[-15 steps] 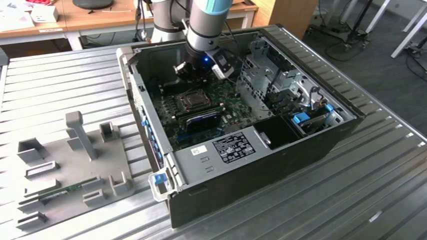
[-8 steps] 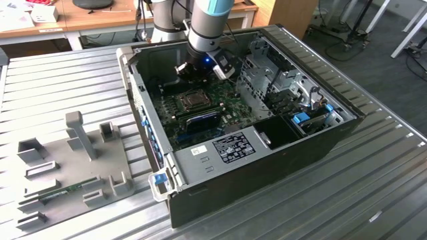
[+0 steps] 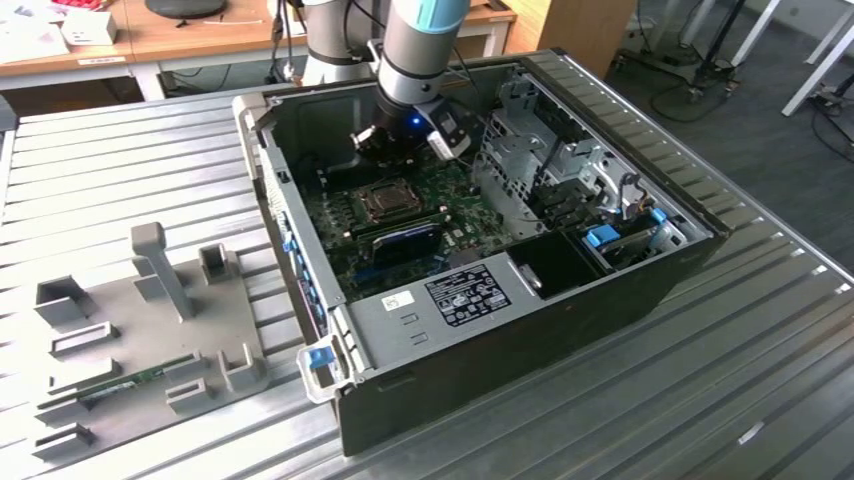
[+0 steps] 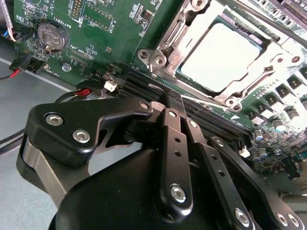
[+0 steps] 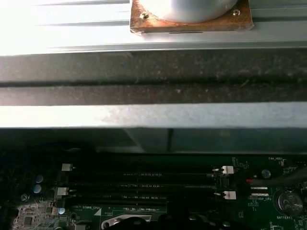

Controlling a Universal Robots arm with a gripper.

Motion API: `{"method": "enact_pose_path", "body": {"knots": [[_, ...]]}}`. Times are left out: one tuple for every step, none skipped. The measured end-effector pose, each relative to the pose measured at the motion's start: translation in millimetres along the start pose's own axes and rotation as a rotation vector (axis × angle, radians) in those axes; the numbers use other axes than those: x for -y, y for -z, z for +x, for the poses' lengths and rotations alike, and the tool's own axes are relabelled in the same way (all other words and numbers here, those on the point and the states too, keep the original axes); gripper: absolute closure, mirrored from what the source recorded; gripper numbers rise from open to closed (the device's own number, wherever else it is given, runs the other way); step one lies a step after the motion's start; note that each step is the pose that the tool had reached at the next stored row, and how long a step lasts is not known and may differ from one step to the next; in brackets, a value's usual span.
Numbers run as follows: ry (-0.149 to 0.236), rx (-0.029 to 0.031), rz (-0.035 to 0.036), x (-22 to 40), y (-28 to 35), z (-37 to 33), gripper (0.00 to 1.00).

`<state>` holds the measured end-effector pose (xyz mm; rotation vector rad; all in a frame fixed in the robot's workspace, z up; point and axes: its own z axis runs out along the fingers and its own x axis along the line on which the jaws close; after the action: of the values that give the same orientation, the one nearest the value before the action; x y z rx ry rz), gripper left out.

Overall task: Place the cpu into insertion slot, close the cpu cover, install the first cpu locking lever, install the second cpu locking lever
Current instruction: 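Install the first cpu locking lever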

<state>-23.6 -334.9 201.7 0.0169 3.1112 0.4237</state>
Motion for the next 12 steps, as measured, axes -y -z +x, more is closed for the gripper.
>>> {"method": "enact_pose_path", "body": {"knots": [[0.000, 0.0000, 0.0000, 0.0, -0.2, -0.4, 0.90], [0.000, 0.0000, -0.0001, 0.1, -0.3, -0.7, 0.90], [0.000, 0.0000, 0.0000, 0.1, -0.4, -1.1, 0.90], [0.000, 0.0000, 0.0000, 0.1, -0.6, -1.3, 0.90], [0.000, 0.0000, 0.0000, 0.1, -0.8, -1.5, 0.90], [0.000, 0.0000, 0.0002, 0.2, -0.9, -1.7, 0.90], [0.000, 0.0000, 0.0004, 0.1, -1.1, -2.0, 0.90], [0.000, 0.0000, 0.0005, 0.1, -1.2, -2.2, 0.90], [0.000, 0.0001, 0.0006, 0.0, -1.5, -2.3, 0.90], [0.000, 0.0002, 0.0010, -0.1, -1.7, -2.4, 0.90], [0.000, 0.0001, 0.0020, -0.1, -1.8, -2.5, 0.90], [0.000, 0.0001, 0.0032, 0.0, -2.0, -2.6, 0.90]]}}
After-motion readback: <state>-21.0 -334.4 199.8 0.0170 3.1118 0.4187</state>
